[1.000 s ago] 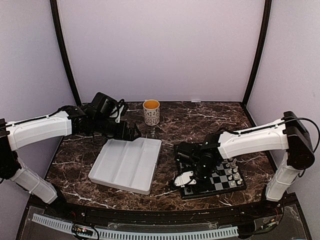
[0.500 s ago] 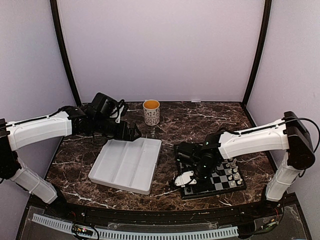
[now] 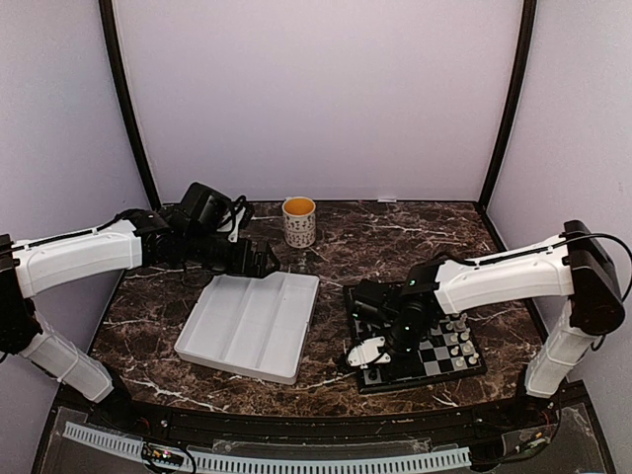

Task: Set up the chess pieces on the board
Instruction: Reset both arms

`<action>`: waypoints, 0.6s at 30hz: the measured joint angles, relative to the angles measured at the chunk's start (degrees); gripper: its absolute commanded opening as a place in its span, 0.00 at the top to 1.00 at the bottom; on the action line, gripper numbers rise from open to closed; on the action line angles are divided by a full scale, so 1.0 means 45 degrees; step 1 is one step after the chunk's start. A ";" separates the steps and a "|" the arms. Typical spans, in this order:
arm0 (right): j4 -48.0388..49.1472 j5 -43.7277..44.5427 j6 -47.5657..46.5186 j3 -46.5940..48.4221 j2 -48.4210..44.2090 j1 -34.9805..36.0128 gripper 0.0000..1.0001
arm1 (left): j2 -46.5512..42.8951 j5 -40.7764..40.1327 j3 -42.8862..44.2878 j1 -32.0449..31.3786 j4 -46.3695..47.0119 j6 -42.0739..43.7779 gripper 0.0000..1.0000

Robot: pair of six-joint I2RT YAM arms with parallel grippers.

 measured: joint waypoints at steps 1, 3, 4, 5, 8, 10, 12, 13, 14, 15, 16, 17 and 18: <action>0.0000 0.0010 -0.0010 0.0000 -0.0019 -0.0005 0.73 | 0.0000 0.0000 0.0000 0.0000 0.0000 0.0000 0.01; -0.0015 0.0019 -0.0019 0.0005 -0.0155 -0.0034 0.72 | 0.0000 0.0005 0.0000 0.0000 0.0000 0.0000 0.01; -0.0068 0.0005 -0.0029 0.0024 -0.0262 -0.0058 0.71 | 0.0000 0.0005 0.0000 0.0000 0.0000 0.0000 0.01; -0.0151 -0.0024 -0.0068 0.0073 -0.0379 -0.0097 0.69 | 0.0000 0.0005 0.0000 0.0000 0.0000 0.0005 0.01; -0.0515 -0.0121 -0.0316 0.0442 -0.0928 -0.0364 0.66 | 0.0000 -0.0015 0.0053 0.0000 -0.0087 0.0117 0.01; -0.0797 -0.0233 -0.0651 0.0782 -0.1685 -0.0772 0.64 | 0.0019 -0.0121 0.0359 0.0000 -0.0471 0.0374 0.01; -0.1015 -0.0364 -0.0835 0.1132 -0.2448 -0.1336 0.64 | 0.0053 -0.0340 0.0792 0.0000 -0.0792 0.0699 0.01; -0.1073 -0.0476 -0.0947 0.1336 -0.2866 -0.1763 0.64 | 0.0078 -0.0476 0.1078 0.0000 -0.0967 0.0918 0.01; -0.1088 -0.0617 -0.1010 0.1549 -0.3254 -0.2259 0.64 | 0.0097 -0.0617 0.1282 0.0000 -0.1103 0.1088 0.03; -0.1069 -0.0738 -0.1054 0.1739 -0.3604 -0.2817 0.63 | 0.0102 -0.0816 0.1491 0.0000 -0.1243 0.1287 0.05; -0.1010 -0.0865 -0.1064 0.1851 -0.3852 -0.3274 0.62 | 0.0107 -0.1005 0.1622 0.0000 -0.1350 0.1467 0.08; -0.0840 -0.0962 -0.1069 0.1875 -0.4201 -0.3949 0.61 | 0.0131 -0.1224 0.1705 0.0000 -0.1530 0.1627 0.11; -0.0772 -0.0996 -0.1054 0.1860 -0.4439 -0.4405 0.60 | 0.0180 -0.1438 0.1710 0.0000 -0.1734 0.1724 0.18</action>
